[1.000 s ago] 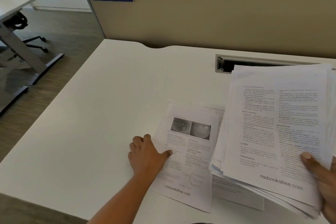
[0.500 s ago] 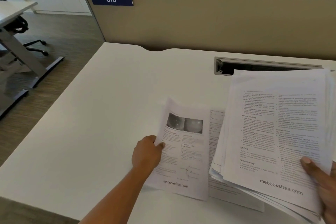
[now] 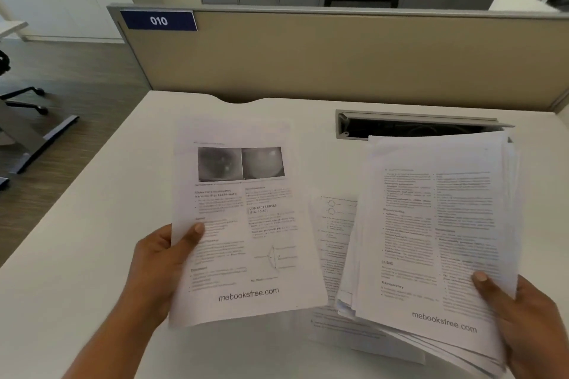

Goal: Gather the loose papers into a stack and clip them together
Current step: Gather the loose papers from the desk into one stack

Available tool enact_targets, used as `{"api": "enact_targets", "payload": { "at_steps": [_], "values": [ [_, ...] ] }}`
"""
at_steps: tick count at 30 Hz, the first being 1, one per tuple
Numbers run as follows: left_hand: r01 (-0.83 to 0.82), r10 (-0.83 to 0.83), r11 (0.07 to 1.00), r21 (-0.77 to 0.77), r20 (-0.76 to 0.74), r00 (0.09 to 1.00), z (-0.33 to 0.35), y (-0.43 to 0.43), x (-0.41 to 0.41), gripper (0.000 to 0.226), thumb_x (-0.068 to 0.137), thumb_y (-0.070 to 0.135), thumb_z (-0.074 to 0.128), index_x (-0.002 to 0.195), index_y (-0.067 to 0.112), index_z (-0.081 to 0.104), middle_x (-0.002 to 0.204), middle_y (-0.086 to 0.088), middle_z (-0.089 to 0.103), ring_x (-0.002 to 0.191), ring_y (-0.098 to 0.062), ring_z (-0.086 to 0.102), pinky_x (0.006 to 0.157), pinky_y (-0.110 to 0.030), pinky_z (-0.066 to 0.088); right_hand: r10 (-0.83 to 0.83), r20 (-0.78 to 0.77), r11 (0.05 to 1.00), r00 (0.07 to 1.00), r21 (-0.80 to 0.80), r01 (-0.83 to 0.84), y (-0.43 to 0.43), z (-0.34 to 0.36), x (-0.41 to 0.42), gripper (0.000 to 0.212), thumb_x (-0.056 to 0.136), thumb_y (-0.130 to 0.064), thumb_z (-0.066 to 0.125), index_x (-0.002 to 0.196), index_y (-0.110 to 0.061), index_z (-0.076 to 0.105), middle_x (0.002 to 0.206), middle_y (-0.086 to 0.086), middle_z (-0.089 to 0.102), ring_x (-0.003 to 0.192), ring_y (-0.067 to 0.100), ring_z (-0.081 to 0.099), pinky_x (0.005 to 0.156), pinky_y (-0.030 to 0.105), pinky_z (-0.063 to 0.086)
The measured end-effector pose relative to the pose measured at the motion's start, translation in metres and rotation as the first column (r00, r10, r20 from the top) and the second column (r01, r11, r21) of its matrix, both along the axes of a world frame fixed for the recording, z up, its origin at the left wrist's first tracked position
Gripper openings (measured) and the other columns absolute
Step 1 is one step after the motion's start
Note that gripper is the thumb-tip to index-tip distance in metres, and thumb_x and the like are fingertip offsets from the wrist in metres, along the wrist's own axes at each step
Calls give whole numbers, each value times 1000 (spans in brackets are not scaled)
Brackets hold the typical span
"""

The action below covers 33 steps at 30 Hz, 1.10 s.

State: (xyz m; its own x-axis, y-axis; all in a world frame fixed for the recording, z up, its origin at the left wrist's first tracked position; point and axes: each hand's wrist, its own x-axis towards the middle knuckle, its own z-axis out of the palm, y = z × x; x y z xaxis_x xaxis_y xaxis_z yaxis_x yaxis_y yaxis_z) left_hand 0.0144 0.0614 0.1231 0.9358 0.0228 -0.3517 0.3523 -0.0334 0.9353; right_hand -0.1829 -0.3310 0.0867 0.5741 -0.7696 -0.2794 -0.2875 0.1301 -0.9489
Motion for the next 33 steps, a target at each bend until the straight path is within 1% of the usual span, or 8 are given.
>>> {"api": "enact_targets", "payload": {
  "at_steps": [5,11,16,20,22,25,30,33],
  "values": [
    [170,-173,973,-155,-9,985,30,-26,-17,61,47,44,96,96,10,79,99,-17,81,86,-41,78,78,-52,62,92,-29,995,995,-24,-93,16,0,18,4,88,-14,68,91,-13,71,81,-5,79,78,26,73,63,26,62],
    [207,-208,967,-151,9,978,36,-79,-35,18,85,16,72,98,5,77,93,-14,82,82,-36,79,71,-42,65,236,15,970,972,58,-236,50,10,37,11,89,-11,66,98,-10,73,86,7,80,76,25,76,60,32,59],
    [210,-211,977,30,11,978,25,-97,-37,20,86,27,75,100,13,76,99,-3,82,80,-26,80,72,-44,65,335,21,936,942,108,-336,69,26,42,10,89,-15,66,93,-9,74,83,11,79,70,23,76,53,28,57],
    [182,-199,945,272,35,979,21,-101,-35,49,83,42,77,124,29,54,128,13,55,104,-16,67,72,-33,63,358,44,924,933,130,-360,76,34,41,13,90,-16,64,98,-13,73,87,10,80,77,23,77,58,29,59],
    [213,-202,973,88,-115,973,22,-99,-34,51,88,35,74,131,28,48,129,7,63,105,-22,70,78,-41,62,372,72,914,926,145,-378,78,37,40,16,89,-21,65,100,-14,74,90,11,80,80,25,77,61,30,60],
    [280,-339,933,-228,-282,898,17,-95,-33,33,96,25,65,128,14,62,113,-11,78,97,-36,77,86,-56,60,410,114,893,905,152,-424,82,45,40,29,80,-44,73,95,-19,77,90,9,80,81,24,77,61,27,59],
    [295,-326,939,-175,-183,928,11,-96,-39,21,97,20,63,117,17,69,102,-9,81,88,-33,79,77,-52,63,406,134,897,904,130,-422,82,47,39,37,98,-32,40,96,-16,74,82,-11,79,78,-1,74,61,8,52],
    [265,-289,951,-161,-150,946,7,-92,-39,18,95,19,65,112,19,71,98,-6,82,84,-29,80,67,-43,65,439,145,872,887,167,-459,82,44,41,31,89,-28,55,105,-9,74,100,8,79,92,26,75,77,36,60]
  ]
}}
